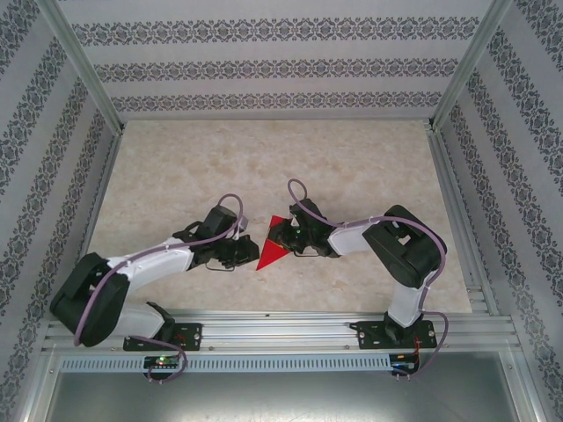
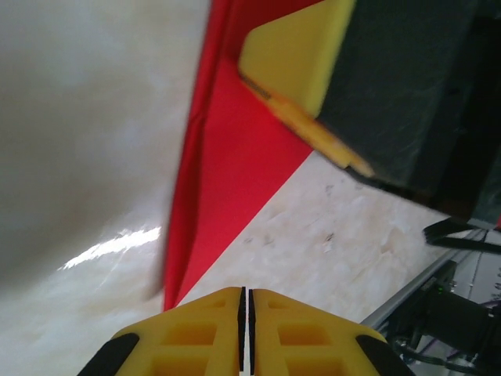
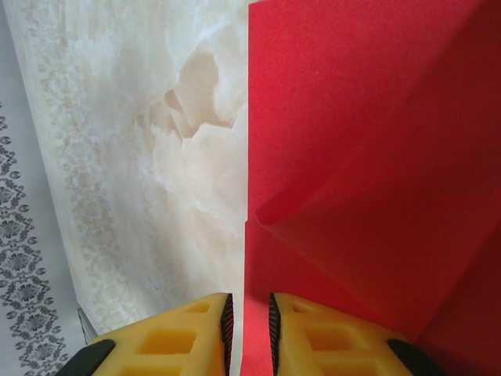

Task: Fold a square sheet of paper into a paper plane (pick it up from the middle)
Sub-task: Fourth fold the wing at the center of the table.

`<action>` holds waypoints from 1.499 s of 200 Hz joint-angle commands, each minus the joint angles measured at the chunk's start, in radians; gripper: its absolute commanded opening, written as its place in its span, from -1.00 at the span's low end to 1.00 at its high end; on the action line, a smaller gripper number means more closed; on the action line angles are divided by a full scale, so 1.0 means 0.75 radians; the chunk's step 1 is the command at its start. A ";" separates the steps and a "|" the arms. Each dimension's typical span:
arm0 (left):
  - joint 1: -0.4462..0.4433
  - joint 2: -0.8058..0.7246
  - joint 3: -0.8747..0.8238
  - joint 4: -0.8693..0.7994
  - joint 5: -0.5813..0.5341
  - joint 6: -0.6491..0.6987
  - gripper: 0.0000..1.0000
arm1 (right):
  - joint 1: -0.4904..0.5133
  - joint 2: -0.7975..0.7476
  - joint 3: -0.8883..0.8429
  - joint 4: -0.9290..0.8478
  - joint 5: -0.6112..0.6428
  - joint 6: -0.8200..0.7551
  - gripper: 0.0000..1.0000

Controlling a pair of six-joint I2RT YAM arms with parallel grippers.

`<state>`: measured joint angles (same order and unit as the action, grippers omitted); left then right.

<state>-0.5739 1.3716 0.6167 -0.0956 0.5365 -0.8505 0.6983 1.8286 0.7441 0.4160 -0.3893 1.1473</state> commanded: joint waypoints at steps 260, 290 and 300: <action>-0.019 0.407 0.034 -0.108 -0.207 0.018 -1.00 | -0.090 -0.164 0.126 -0.302 -0.134 -0.338 -0.89; -0.018 0.405 0.039 -0.114 -0.205 0.021 -1.00 | -0.034 -0.067 0.159 -0.279 -0.112 -0.316 -0.96; -0.021 0.405 0.041 -0.117 -0.207 0.022 -1.00 | -0.030 -0.038 0.161 -0.275 -0.089 -0.306 -0.97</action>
<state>-0.5880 1.6218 0.6796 0.0006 0.4736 -0.8536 0.6613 1.7454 0.8387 0.1986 -0.4728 0.9161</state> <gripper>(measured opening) 0.065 0.045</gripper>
